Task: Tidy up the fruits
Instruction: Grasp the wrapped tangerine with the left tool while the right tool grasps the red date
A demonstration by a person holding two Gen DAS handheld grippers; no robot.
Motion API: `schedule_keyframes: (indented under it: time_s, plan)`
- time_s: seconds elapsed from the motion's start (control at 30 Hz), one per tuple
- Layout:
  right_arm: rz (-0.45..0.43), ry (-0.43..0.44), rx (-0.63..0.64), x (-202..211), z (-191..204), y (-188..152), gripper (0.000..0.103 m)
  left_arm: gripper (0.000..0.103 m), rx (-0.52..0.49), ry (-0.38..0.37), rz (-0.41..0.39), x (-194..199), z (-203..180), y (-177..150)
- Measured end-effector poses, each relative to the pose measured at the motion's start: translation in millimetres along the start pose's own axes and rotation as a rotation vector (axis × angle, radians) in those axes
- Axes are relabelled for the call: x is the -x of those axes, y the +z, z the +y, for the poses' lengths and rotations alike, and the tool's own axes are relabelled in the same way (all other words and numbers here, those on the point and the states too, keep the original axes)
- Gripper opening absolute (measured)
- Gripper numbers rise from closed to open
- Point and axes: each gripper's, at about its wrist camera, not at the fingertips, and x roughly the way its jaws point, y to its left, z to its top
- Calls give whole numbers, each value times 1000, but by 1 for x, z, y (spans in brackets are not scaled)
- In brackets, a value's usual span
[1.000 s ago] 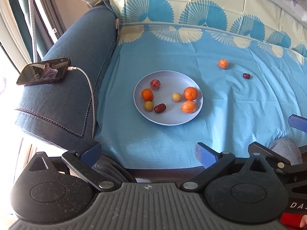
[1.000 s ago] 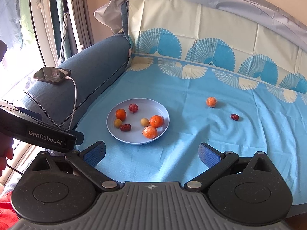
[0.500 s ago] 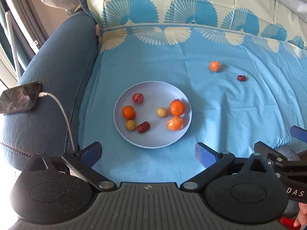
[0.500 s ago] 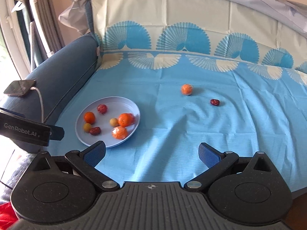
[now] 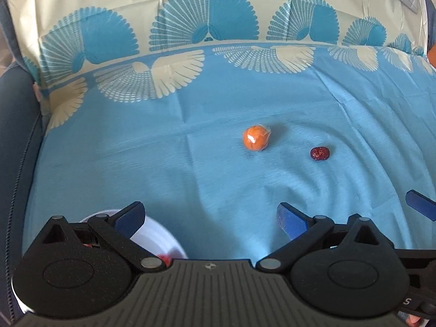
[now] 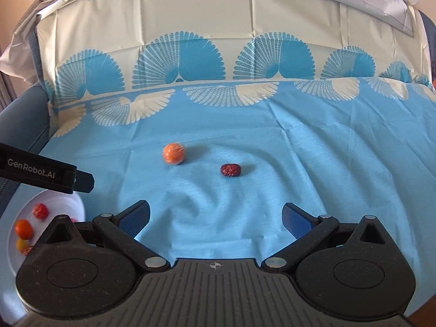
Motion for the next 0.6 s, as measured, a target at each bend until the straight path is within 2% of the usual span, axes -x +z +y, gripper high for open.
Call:
schedule_keyframes:
  time_s: [0.27,0.5,0.6]
  plan:
    - [25,-53,3,-101,-21,8,102,103,-42,-38,-15,-90,-29,41]
    - [5,-49,30,-143,-29,18,102,103,-60,-56,-49,-129,-39,53]
    - [45,-46,61,-161,-26,15,102,103,-88,-51,-33,-146,-42,53]
